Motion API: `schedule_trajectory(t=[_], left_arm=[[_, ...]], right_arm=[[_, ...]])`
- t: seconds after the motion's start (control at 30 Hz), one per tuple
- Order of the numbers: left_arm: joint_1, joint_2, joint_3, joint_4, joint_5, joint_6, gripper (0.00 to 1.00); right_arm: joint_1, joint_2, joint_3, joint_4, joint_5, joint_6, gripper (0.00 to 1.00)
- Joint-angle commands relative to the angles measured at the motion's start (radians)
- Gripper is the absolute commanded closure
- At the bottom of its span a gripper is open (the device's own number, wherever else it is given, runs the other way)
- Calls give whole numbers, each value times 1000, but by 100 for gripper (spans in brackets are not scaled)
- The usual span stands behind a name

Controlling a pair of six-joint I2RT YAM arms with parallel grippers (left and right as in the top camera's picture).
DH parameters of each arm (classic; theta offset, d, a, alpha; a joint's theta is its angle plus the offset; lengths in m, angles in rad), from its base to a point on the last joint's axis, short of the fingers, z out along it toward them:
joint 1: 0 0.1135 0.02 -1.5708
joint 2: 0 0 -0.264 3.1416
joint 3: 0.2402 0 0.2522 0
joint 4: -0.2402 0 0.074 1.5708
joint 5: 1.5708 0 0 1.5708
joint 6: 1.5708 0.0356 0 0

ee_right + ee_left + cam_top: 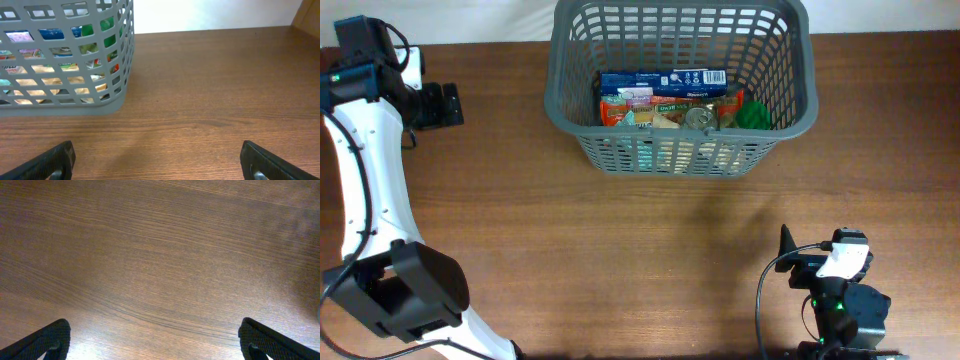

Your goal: Pack container

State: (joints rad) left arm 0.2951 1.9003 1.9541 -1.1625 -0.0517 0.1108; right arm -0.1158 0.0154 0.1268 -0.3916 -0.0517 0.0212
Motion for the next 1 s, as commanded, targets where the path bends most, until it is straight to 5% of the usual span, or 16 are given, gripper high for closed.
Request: schedule_trajectory(t=[0.0, 0.3, 0.53, 0.97], left_arm=[[2, 2, -3, -1, 11, -9, 1], [-43, -126, -81, 0, 11, -9, 1], [-145, -544, -515, 23, 10, -9, 1], [-202, -1447, -1413, 1176, 13, -9, 1]], right_arm=[[5, -12, -11, 3, 0, -5, 1], [5, -12, -11, 3, 0, -5, 1], [5, -12, -11, 3, 0, -5, 1], [5, -12, -11, 3, 0, -5, 1]])
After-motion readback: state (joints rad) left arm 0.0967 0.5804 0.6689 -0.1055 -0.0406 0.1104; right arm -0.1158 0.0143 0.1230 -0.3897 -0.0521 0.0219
